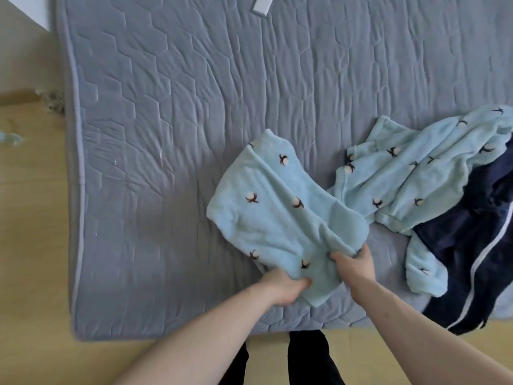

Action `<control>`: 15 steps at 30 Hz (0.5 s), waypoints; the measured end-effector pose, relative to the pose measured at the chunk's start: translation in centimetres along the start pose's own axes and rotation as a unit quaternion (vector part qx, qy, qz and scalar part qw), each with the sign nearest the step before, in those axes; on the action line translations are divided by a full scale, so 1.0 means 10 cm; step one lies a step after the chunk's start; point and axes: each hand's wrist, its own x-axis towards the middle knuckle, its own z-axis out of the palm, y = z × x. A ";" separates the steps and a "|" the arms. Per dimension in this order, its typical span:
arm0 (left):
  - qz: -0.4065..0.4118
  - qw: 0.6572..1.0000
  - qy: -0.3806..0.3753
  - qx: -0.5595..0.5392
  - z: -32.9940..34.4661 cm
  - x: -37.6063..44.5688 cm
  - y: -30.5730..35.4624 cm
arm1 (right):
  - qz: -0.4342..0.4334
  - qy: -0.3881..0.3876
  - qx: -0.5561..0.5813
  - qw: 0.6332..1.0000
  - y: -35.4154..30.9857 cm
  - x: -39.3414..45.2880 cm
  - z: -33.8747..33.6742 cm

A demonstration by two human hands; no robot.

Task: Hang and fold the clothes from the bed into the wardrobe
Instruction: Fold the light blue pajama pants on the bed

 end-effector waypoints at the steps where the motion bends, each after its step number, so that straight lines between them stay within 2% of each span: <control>1: 0.016 0.997 0.023 0.077 -0.07 -0.03 0.08 | -0.007 -0.005 -0.005 1.000 0.00 0.03 -0.05; 2: 0.035 0.989 0.074 0.123 -0.20 -0.06 0.17 | -0.013 -0.011 -0.008 1.000 -0.01 0.06 -0.08; 4: 0.110 0.962 0.219 0.120 -0.59 -0.06 0.40 | -0.020 -0.023 -0.004 1.000 0.00 0.11 -0.08; 6: 0.202 0.892 0.383 0.132 -1.10 0.03 0.56 | -0.025 -0.029 0.001 0.999 0.02 0.15 -0.03; 7: 0.221 0.860 0.429 0.166 -1.34 0.09 0.62 | -0.026 -0.032 0.004 0.999 0.04 0.15 0.00; 8: 0.199 0.854 0.439 0.197 -1.55 0.17 0.66 | -0.027 -0.034 0.009 0.999 0.08 0.15 0.03; 9: 0.144 0.878 0.410 0.202 -1.74 0.25 0.68 | -0.027 -0.038 0.018 0.999 0.11 0.16 0.06; 11: 0.033 0.948 0.277 0.151 -1.99 0.42 0.63 | -0.024 -0.050 0.039 0.998 0.17 0.17 0.11; 12: 0.016 0.967 0.211 0.143 -2.04 0.50 0.59 | -0.023 -0.056 0.047 0.997 0.19 0.19 0.13; 13: 0.026 0.973 0.163 0.158 -2.06 0.56 0.56 | -0.024 -0.062 0.054 0.996 0.21 0.21 0.14; 15: 0.060 0.973 0.124 0.183 -1.98 0.67 0.50 | -0.029 -0.072 0.069 0.995 0.23 0.27 0.15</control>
